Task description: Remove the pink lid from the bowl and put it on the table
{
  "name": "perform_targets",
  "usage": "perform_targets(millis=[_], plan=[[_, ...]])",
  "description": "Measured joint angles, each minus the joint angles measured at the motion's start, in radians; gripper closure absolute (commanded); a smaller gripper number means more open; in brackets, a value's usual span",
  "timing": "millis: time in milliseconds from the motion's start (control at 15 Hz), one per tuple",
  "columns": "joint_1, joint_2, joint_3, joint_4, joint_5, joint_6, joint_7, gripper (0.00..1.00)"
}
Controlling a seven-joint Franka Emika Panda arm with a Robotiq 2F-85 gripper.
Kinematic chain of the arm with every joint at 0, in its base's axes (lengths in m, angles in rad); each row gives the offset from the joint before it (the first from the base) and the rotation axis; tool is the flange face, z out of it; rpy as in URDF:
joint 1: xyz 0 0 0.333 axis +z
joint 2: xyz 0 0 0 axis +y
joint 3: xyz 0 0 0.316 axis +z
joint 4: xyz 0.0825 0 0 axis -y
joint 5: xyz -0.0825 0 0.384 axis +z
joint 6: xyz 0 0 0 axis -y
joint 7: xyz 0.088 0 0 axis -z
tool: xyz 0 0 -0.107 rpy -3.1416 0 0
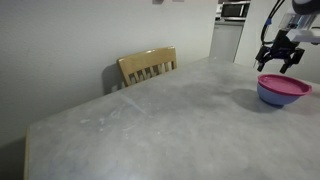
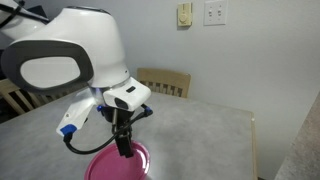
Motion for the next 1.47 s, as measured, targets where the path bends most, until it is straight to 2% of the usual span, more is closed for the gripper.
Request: perform_targets(millis=[333,1067,1200,1467], plan=[[0.032,0.051,-0.001,0.021,-0.09,-0.014,0.12,0.0],[0.053,0.108,-0.001,0.085,-0.095,-0.074,0.136,0.02],[0.053,0.122,-0.001,0.099,-0.095,-0.085,0.136,0.11],[0.053,0.136,-0.001,0.116,-0.095,-0.097,0.136,0.45]])
